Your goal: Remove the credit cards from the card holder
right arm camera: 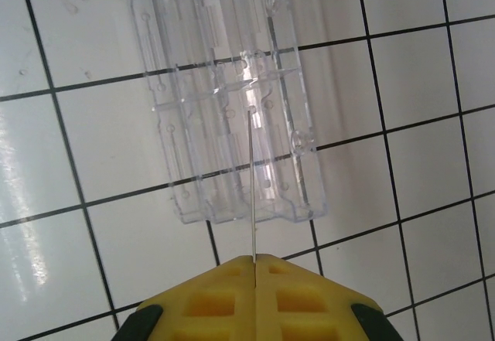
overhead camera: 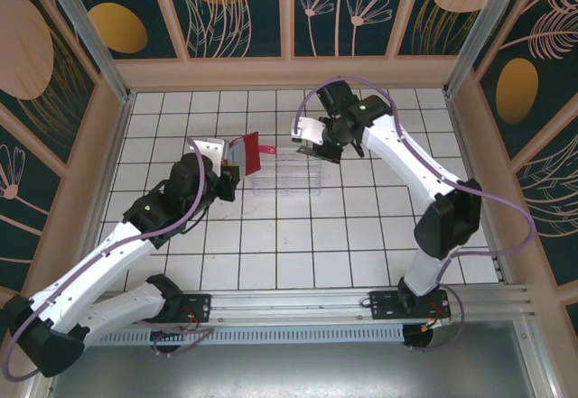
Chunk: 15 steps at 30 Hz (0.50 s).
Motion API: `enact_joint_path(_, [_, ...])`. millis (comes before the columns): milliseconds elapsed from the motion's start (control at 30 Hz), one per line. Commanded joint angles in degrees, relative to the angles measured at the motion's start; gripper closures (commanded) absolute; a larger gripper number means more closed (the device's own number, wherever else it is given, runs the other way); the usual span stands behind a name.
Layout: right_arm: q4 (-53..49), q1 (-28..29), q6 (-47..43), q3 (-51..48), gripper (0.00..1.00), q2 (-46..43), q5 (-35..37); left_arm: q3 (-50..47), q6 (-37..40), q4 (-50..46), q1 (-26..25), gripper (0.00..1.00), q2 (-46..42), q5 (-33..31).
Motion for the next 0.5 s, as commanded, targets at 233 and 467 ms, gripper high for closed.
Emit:
enact_joint_path(233, [-5.5,1.9,-5.0,8.7,1.0,9.8,4.8,-1.7,-0.8,0.1,1.1,0.98,-4.6,-2.5])
enact_joint_path(467, [-6.2,1.8,-5.2,12.3,1.0,13.9,6.6,-2.6,-0.9,-0.2,1.4,0.97,-6.0,-2.9])
